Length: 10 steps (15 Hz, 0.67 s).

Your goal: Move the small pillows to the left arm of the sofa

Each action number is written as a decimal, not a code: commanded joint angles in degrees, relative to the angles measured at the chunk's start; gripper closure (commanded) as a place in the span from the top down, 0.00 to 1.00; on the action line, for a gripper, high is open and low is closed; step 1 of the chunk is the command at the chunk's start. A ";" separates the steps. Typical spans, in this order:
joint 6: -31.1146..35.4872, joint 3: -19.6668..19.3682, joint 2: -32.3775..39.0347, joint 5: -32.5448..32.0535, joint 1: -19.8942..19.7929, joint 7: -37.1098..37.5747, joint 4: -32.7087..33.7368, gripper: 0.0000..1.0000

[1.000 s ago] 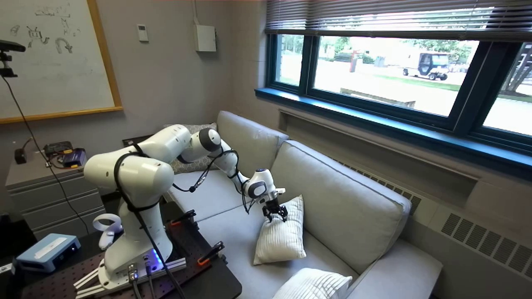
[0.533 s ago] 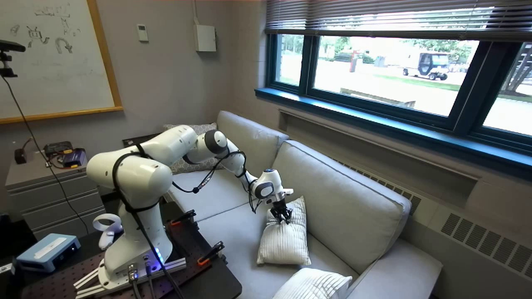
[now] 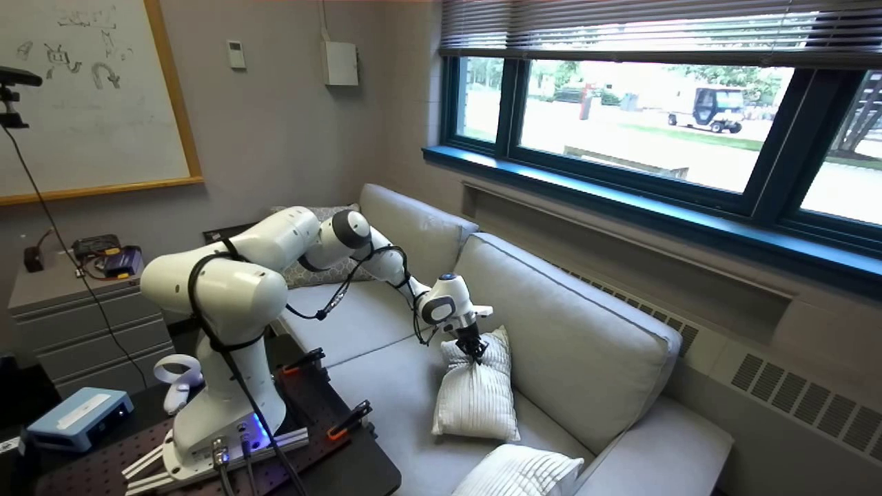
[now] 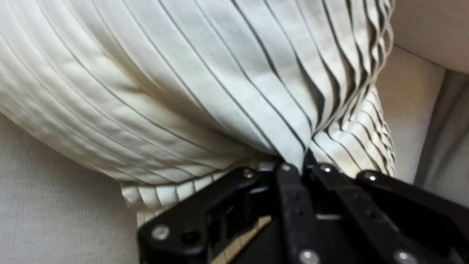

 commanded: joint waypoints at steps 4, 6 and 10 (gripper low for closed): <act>3.28 -13.98 0.13 23.35 20.29 0.71 -18.54 0.02; 4.32 -16.46 0.04 29.82 27.04 0.68 -26.33 0.02; 8.16 -17.72 -0.55 39.99 37.93 0.52 -41.55 0.02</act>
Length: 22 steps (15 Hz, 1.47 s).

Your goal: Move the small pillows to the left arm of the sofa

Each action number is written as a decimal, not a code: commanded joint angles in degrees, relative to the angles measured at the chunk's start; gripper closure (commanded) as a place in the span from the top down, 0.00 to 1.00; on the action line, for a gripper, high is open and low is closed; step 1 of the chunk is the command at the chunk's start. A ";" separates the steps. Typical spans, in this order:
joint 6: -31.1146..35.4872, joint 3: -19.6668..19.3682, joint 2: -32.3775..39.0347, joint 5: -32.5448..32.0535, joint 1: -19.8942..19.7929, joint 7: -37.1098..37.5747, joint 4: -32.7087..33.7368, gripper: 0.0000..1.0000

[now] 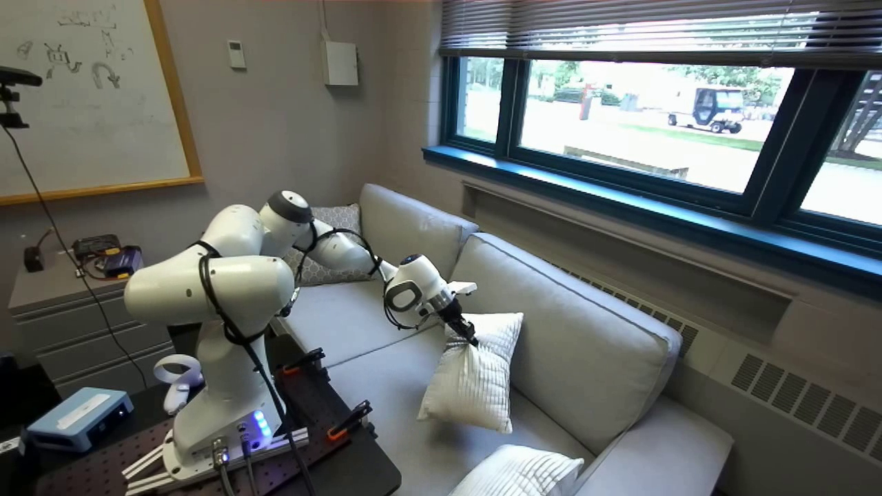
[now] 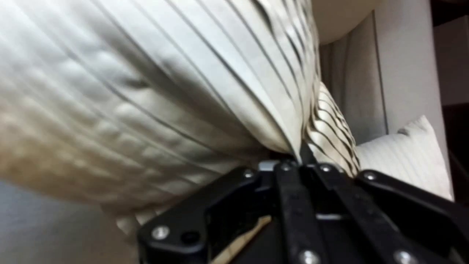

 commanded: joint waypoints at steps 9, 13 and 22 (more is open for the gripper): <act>34.34 6.87 -10.65 11.93 5.03 -1.70 -29.65 0.02; 38.94 5.48 -4.61 25.46 2.32 -10.93 -27.34 0.02; 36.74 1.74 0.29 43.29 -11.48 -41.41 -20.93 0.02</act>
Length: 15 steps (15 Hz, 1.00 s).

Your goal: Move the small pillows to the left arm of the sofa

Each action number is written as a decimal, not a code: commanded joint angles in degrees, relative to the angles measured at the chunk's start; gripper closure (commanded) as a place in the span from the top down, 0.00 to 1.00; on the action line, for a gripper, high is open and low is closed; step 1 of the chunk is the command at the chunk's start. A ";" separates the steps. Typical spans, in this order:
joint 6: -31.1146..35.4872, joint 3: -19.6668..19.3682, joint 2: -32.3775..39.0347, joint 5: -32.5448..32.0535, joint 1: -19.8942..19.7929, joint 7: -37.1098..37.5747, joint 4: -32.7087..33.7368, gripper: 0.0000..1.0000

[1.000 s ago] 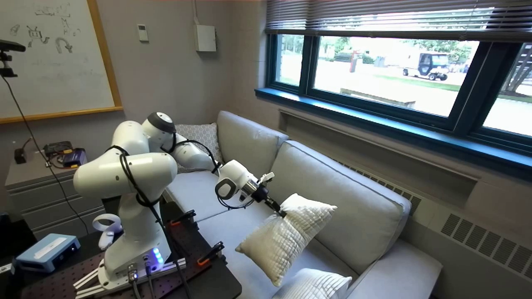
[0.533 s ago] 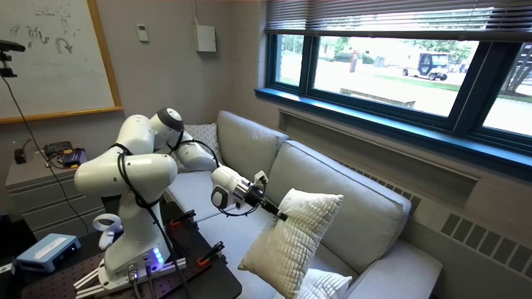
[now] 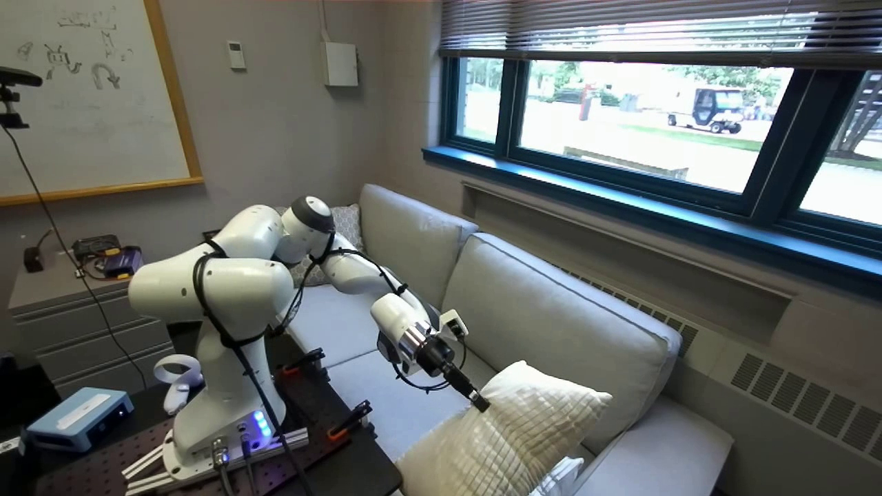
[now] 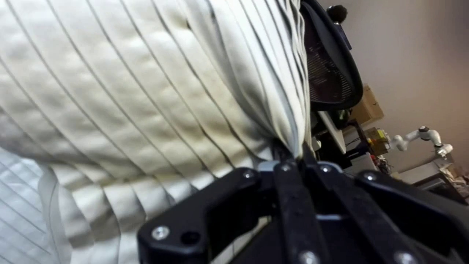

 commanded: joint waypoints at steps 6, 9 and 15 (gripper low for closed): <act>-0.09 -2.14 -0.65 1.53 -3.24 -16.87 7.02 0.02; 0.49 -0.94 -1.36 1.52 -4.70 -20.45 11.98 0.02; -0.06 -0.84 -1.18 2.34 -7.66 -27.48 17.12 0.02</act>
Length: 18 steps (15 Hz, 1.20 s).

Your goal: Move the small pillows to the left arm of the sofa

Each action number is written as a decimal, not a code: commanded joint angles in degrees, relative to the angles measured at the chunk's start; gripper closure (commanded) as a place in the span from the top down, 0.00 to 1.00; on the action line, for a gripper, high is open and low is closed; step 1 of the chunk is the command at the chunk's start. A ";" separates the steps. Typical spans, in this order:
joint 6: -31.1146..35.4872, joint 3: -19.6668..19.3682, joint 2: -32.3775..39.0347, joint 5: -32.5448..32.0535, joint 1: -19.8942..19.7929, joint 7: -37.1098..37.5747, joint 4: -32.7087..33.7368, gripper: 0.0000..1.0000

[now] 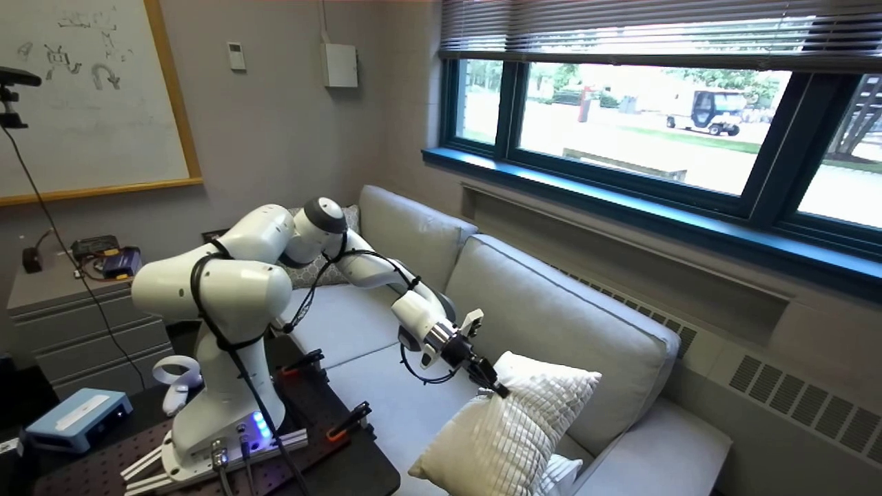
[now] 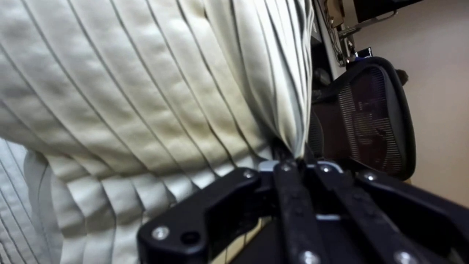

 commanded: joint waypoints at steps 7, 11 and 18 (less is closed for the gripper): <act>4.07 0.26 0.14 2.22 -8.53 -10.46 7.57 0.02; 0.16 1.02 -0.29 1.49 -9.65 -12.98 9.11 0.02; 0.14 6.72 -0.34 0.17 -13.57 -15.81 19.77 0.02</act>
